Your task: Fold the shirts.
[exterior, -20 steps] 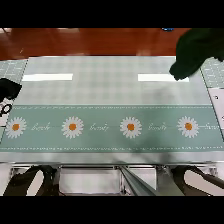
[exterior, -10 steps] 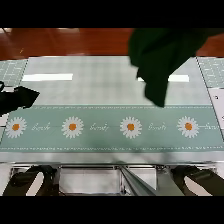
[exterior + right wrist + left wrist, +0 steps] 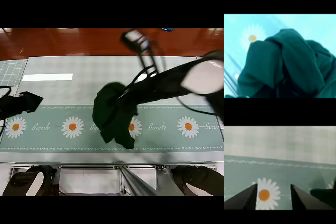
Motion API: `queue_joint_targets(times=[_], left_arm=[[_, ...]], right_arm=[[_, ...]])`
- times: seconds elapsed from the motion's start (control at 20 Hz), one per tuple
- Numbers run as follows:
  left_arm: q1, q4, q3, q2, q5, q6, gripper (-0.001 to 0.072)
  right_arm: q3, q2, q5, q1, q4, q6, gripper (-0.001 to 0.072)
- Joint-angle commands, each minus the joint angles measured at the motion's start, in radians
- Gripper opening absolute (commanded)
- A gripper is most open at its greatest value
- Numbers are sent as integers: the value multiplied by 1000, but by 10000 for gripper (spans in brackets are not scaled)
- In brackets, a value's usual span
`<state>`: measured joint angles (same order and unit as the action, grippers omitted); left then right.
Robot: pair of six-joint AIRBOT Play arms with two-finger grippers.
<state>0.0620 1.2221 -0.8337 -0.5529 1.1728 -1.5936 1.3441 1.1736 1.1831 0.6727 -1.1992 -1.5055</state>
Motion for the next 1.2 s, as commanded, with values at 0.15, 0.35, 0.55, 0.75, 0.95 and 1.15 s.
queue_joint_targets(times=[0.15,0.35,0.55,0.75,0.95,1.15], left_arm=[[-1,-230,229,-1,7,68,505],[6,-178,277,-1,-12,152,505],[94,-136,250,-2,43,149,505],[107,-285,474,-51,58,150,505],[106,-544,632,-142,-63,245,505],[54,-639,636,-254,-234,292,505]], right_arm=[[-64,309,-216,75,192,1,79],[-16,296,-116,-57,182,40,409],[-61,74,15,-404,-24,-12,408],[-441,-170,-92,-687,68,-28,408],[-758,-307,-133,-771,281,99,407],[-846,-328,-131,-768,363,148,407]])
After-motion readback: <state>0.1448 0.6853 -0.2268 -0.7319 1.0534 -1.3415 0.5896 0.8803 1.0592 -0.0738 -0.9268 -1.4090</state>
